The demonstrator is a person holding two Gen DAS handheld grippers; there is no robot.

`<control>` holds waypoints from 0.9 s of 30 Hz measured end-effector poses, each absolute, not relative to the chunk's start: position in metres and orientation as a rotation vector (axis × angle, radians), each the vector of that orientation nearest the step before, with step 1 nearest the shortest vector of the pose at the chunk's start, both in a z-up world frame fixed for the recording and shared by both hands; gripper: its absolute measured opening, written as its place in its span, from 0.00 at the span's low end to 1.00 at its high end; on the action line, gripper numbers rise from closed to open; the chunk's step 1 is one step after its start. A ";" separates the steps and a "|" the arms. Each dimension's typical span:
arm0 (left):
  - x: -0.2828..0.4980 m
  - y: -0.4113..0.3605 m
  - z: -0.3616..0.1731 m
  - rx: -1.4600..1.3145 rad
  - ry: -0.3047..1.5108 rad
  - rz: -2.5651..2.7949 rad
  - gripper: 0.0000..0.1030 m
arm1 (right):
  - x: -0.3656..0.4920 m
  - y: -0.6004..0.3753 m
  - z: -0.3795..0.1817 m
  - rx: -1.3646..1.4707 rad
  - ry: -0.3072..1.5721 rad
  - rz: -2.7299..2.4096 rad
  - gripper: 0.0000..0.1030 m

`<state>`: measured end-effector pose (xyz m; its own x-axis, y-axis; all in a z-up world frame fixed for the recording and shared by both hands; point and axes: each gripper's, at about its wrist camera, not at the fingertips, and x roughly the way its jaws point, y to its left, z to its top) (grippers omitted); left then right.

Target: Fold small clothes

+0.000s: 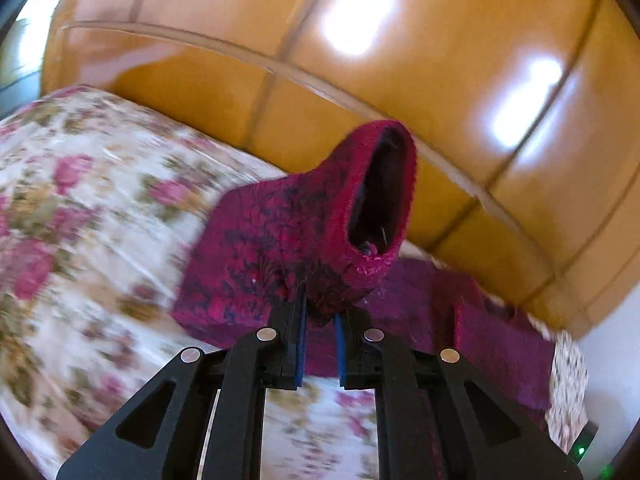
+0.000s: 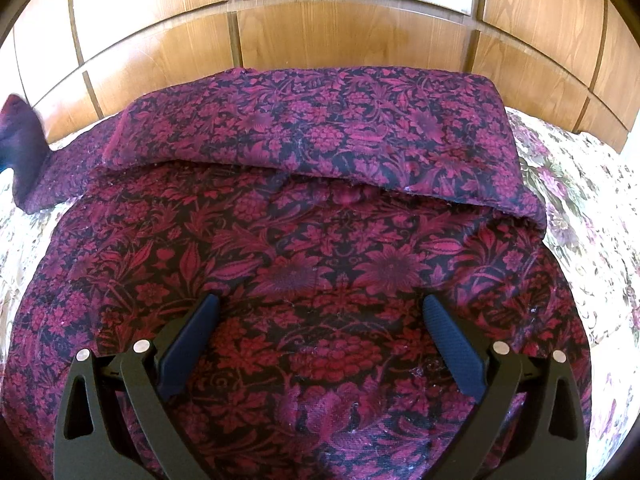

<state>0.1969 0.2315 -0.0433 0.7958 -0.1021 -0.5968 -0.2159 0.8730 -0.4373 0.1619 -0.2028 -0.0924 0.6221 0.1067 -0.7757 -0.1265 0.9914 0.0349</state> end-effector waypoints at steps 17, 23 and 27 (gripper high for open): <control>0.191 0.154 -0.060 -0.512 0.745 -0.001 0.71 | 0.161 -0.204 -0.092 -0.017 0.885 0.134 0.98; 0.138 0.119 -0.088 -0.624 0.819 -0.111 0.69 | 0.161 -0.204 -0.091 -0.012 0.885 0.135 0.98; 0.127 0.096 -0.109 -0.582 0.832 -0.111 0.66 | 0.162 -0.204 -0.089 -0.007 0.892 0.139 0.98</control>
<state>0.1265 0.0956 -0.1093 0.6774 -0.3143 -0.6650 -0.1292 0.8392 -0.5283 0.1619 -0.2038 -0.0895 0.6191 0.1179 -0.7764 -0.1239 0.9909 0.0517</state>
